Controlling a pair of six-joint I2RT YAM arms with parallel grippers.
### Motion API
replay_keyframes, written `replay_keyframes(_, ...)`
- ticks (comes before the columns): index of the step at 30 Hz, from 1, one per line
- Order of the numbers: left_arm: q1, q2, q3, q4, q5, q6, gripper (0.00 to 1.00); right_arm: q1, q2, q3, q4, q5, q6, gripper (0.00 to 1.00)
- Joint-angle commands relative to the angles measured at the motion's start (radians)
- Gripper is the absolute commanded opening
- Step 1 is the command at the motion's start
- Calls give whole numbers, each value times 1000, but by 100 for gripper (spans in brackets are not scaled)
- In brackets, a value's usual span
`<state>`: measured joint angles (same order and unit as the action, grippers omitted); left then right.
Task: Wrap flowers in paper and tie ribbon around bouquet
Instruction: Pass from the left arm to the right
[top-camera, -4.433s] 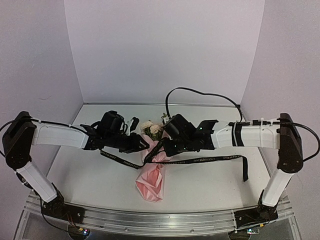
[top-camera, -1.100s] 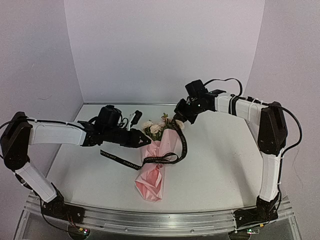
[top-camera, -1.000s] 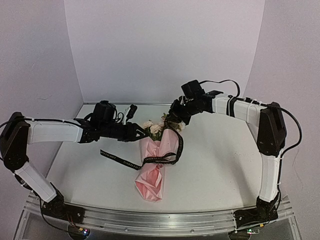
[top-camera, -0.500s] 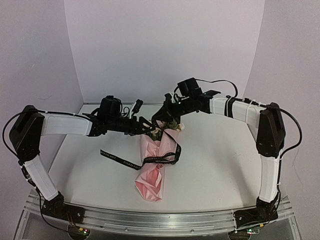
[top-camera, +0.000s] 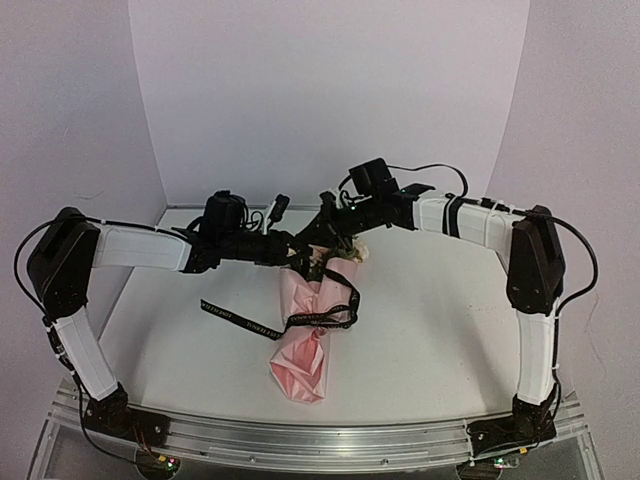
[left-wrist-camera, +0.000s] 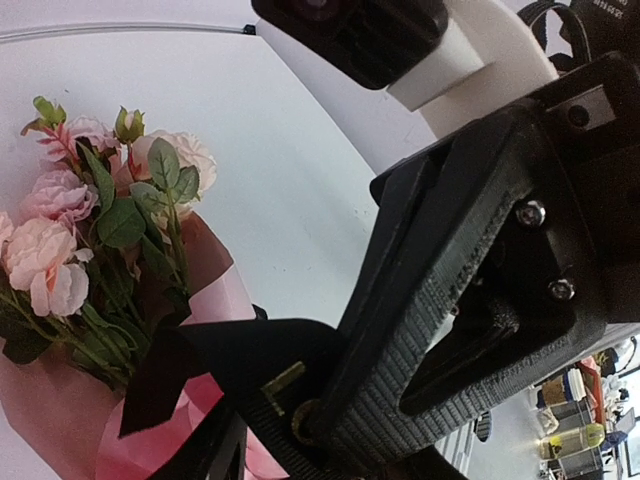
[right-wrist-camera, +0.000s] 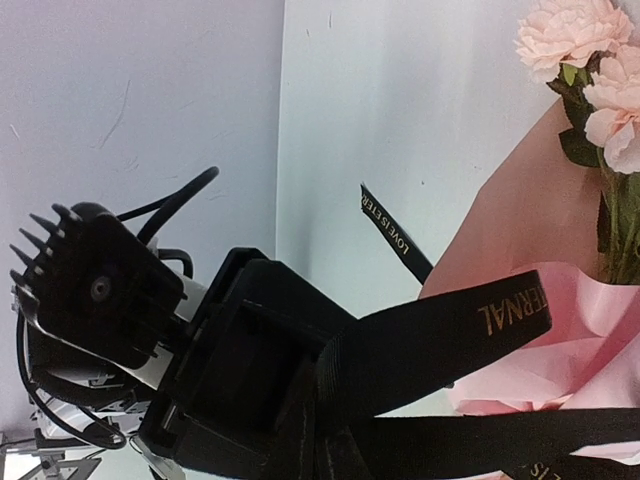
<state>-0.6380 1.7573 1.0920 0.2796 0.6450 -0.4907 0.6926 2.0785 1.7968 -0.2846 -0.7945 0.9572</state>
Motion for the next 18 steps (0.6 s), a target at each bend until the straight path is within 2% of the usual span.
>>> replay_keyframes(1,0,0,11,99,-33,-17,19,6,-28,-33,36,22,-16,9)
replay_keyframes(4,0,2,2,96,-62,-27,2,5,-72,-81,23,65,-47,22)
replay_keyframes(8,0,-4,-17,99,-108,-54,0,5,-169,-167,-5,127,-116,50)
replay_keyframes(9,0,-9,-22,102,-123,-58,0,5,-206,-203,-28,160,-150,54)
replay_keyframes(13,0,-35,-47,114,-146,-75,0,6,-338,-384,-81,270,-242,62)
replay_keyframes(18,0,-57,-53,94,-156,-73,0,30,-428,-606,-88,344,-350,65)
